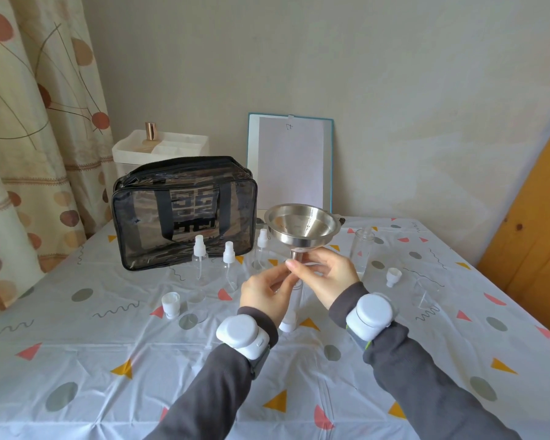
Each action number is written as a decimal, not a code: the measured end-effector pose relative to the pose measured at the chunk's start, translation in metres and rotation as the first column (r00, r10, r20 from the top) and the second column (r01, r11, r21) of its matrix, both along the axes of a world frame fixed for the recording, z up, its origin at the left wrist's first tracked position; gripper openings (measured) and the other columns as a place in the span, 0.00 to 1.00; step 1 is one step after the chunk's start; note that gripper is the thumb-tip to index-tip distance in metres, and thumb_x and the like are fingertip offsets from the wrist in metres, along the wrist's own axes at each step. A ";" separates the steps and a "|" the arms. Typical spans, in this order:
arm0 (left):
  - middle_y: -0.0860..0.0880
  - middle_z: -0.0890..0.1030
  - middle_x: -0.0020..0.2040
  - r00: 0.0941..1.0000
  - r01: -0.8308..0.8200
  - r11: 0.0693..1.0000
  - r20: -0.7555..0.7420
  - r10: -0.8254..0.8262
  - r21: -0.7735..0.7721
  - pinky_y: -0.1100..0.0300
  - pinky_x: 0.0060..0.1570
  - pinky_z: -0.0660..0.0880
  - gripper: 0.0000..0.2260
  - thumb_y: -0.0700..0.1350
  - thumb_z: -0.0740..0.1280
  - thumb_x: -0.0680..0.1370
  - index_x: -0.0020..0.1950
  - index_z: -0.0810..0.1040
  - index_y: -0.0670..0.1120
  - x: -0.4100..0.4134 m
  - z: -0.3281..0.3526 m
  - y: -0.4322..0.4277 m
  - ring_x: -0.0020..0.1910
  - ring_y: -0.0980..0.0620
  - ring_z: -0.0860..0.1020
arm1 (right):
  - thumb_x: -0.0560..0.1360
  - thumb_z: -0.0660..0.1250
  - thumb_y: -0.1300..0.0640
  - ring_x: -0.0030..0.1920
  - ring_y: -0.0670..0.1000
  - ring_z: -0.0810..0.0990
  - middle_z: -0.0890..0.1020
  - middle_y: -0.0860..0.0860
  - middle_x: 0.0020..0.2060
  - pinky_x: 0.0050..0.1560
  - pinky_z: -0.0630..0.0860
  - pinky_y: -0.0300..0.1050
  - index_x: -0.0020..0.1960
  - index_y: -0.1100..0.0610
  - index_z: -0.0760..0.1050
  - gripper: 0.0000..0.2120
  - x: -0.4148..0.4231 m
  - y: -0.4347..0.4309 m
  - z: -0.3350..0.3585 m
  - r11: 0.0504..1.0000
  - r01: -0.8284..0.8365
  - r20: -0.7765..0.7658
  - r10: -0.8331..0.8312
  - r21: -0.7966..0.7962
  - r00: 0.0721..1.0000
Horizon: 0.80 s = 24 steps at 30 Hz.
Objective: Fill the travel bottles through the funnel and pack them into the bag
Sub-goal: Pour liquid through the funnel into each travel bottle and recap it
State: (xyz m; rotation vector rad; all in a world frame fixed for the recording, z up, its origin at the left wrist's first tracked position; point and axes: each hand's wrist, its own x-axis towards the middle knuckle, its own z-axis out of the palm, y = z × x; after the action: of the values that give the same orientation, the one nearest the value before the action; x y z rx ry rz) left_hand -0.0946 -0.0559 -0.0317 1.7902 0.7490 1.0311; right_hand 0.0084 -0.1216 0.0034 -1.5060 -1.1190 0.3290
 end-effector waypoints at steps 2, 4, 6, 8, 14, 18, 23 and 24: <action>0.56 0.83 0.47 1.000 0.008 1.000 0.002 -0.008 0.006 0.77 0.47 0.72 0.10 0.47 0.67 0.76 0.56 0.81 0.50 0.000 0.001 0.000 0.46 0.65 0.79 | 0.72 0.69 0.60 0.49 0.45 0.82 0.84 0.46 0.44 0.54 0.76 0.41 0.46 0.48 0.79 0.07 0.001 0.001 0.000 0.998 -0.058 -0.024 0.058 0.035 0.998; 0.53 0.83 0.49 1.000 0.011 1.000 0.008 -0.011 0.005 0.76 0.49 0.72 0.11 0.47 0.67 0.76 0.57 0.80 0.49 0.000 0.001 -0.001 0.47 0.64 0.79 | 0.73 0.68 0.62 0.48 0.42 0.82 0.84 0.44 0.43 0.52 0.75 0.35 0.46 0.48 0.79 0.09 0.003 0.001 -0.001 0.996 -0.074 -0.011 0.074 0.042 0.997; 0.52 0.83 0.50 1.000 0.011 1.000 0.007 -0.011 0.007 0.71 0.51 0.74 0.11 0.47 0.68 0.75 0.57 0.80 0.49 0.000 0.002 -0.003 0.48 0.62 0.79 | 0.73 0.68 0.62 0.47 0.40 0.82 0.84 0.41 0.41 0.51 0.74 0.31 0.45 0.46 0.80 0.10 0.005 0.001 -0.001 0.995 -0.092 -0.009 0.093 0.045 0.996; 0.52 0.83 0.49 1.000 0.019 1.000 0.000 -0.019 -0.009 0.65 0.54 0.75 0.11 0.48 0.69 0.75 0.56 0.80 0.50 -0.001 0.002 -0.002 0.49 0.61 0.80 | 0.73 0.68 0.61 0.47 0.38 0.81 0.84 0.38 0.40 0.50 0.74 0.29 0.44 0.44 0.79 0.11 0.006 0.001 -0.002 0.994 -0.101 0.005 0.101 0.038 0.995; 0.57 0.80 0.51 0.996 0.085 0.994 -0.017 -0.086 -0.061 0.66 0.56 0.73 0.22 0.50 0.76 0.66 0.59 0.77 0.50 -0.003 0.001 -0.002 0.52 0.61 0.77 | 0.73 0.69 0.59 0.48 0.39 0.82 0.83 0.36 0.40 0.52 0.74 0.30 0.43 0.41 0.79 0.11 0.008 0.002 -0.005 0.994 -0.107 0.000 0.107 0.035 0.994; 0.52 0.75 0.59 0.991 0.122 0.993 0.050 -0.122 -0.001 0.66 0.59 0.71 0.25 0.41 0.76 0.67 0.61 0.73 0.49 -0.006 0.000 -0.003 0.57 0.58 0.75 | 0.72 0.69 0.59 0.48 0.38 0.81 0.83 0.36 0.39 0.52 0.74 0.30 0.43 0.42 0.79 0.11 0.007 0.003 -0.004 0.994 -0.104 0.008 0.103 0.043 0.995; 0.49 0.74 0.60 0.979 0.103 0.989 0.187 -0.081 -0.107 0.61 0.61 0.71 0.17 0.32 0.66 0.72 0.55 0.73 0.50 -0.013 -0.001 -0.002 0.61 0.56 0.73 | 0.72 0.69 0.61 0.47 0.37 0.81 0.83 0.37 0.40 0.51 0.73 0.27 0.44 0.43 0.79 0.11 0.007 0.002 -0.003 0.994 -0.105 -0.001 0.105 0.044 0.994; 0.48 0.76 0.58 0.978 0.075 0.988 0.204 -0.046 -0.137 0.59 0.61 0.72 0.13 0.33 0.66 0.73 0.52 0.75 0.49 -0.013 -0.001 -0.001 0.60 0.55 0.73 | 0.72 0.69 0.61 0.47 0.37 0.81 0.83 0.38 0.41 0.51 0.73 0.27 0.44 0.44 0.79 0.11 0.006 0.002 -0.003 0.993 -0.106 -0.004 0.106 0.047 0.994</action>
State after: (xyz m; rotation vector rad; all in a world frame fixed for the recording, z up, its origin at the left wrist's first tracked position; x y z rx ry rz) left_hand -0.1079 -0.0572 -0.0331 1.5504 0.6239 1.0707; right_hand 0.0146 -0.1198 0.0005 -1.4064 -1.1959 0.3780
